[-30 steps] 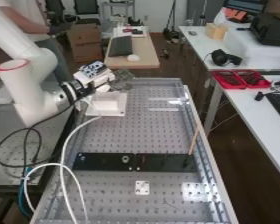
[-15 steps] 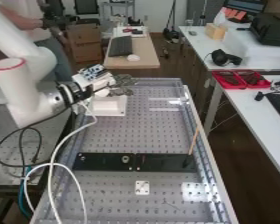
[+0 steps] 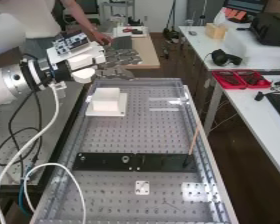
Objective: Grab the larger nut and place it in the white container
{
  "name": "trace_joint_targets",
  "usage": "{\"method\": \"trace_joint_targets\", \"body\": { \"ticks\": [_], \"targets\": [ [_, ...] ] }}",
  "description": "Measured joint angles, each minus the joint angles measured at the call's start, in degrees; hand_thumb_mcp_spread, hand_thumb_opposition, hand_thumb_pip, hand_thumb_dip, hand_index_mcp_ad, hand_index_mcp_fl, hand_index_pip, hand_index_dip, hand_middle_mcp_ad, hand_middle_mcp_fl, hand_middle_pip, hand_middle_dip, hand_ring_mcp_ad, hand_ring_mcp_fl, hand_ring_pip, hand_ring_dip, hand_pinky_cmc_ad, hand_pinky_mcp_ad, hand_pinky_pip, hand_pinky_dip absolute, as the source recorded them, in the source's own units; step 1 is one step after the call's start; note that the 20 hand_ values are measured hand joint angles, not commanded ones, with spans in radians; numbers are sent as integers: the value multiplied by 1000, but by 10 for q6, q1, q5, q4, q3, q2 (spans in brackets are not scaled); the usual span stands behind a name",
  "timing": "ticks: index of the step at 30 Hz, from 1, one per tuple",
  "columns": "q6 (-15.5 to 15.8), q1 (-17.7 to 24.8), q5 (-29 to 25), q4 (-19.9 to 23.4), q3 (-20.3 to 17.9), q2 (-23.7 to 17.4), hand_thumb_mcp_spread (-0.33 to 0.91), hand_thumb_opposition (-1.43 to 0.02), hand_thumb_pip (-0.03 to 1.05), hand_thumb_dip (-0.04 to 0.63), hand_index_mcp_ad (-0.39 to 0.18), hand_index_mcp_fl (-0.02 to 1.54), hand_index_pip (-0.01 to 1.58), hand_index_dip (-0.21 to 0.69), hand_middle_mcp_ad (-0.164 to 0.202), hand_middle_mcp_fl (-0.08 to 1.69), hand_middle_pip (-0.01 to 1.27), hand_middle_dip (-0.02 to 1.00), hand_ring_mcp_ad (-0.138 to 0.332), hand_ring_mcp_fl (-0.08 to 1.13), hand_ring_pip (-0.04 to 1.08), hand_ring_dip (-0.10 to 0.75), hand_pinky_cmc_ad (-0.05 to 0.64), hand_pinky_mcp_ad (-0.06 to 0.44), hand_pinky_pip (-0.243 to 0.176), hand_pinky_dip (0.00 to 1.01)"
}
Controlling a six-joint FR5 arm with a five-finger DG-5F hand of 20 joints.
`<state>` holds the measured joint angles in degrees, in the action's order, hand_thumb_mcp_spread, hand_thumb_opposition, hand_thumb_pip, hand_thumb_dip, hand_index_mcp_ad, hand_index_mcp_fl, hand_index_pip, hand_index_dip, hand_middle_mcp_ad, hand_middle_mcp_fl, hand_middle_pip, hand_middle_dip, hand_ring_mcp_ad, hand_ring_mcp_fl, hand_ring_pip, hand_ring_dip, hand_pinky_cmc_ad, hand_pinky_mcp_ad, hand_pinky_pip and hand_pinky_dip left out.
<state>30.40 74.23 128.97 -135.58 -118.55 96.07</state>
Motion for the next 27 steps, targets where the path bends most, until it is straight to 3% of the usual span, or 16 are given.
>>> {"method": "trace_joint_targets", "body": {
  "ticks": [8,10,16,19,27],
  "targets": [
    [0,-35,-122,-119,23,-88,232,-855,651,190,-168,19,583,-101,68,2,136,215,150,0,126,126,361,312,-112,710],
    [6,-44,-182,-168,29,-117,234,-855,648,190,-161,19,552,-91,68,2,138,220,148,-2,126,126,361,312,-113,714],
    [30,-56,-319,-260,35,-179,234,-855,648,190,-152,24,480,-58,72,3,136,218,159,-2,124,126,363,314,-124,710],
    [42,-57,-343,-269,35,-191,234,-855,648,190,-152,31,468,-44,72,3,138,222,161,-2,124,126,361,314,-124,714],
    [55,-50,-340,-289,51,-188,236,-857,646,190,-152,38,421,-26,72,2,138,222,161,-2,106,126,382,314,-124,714]
  ]
}}
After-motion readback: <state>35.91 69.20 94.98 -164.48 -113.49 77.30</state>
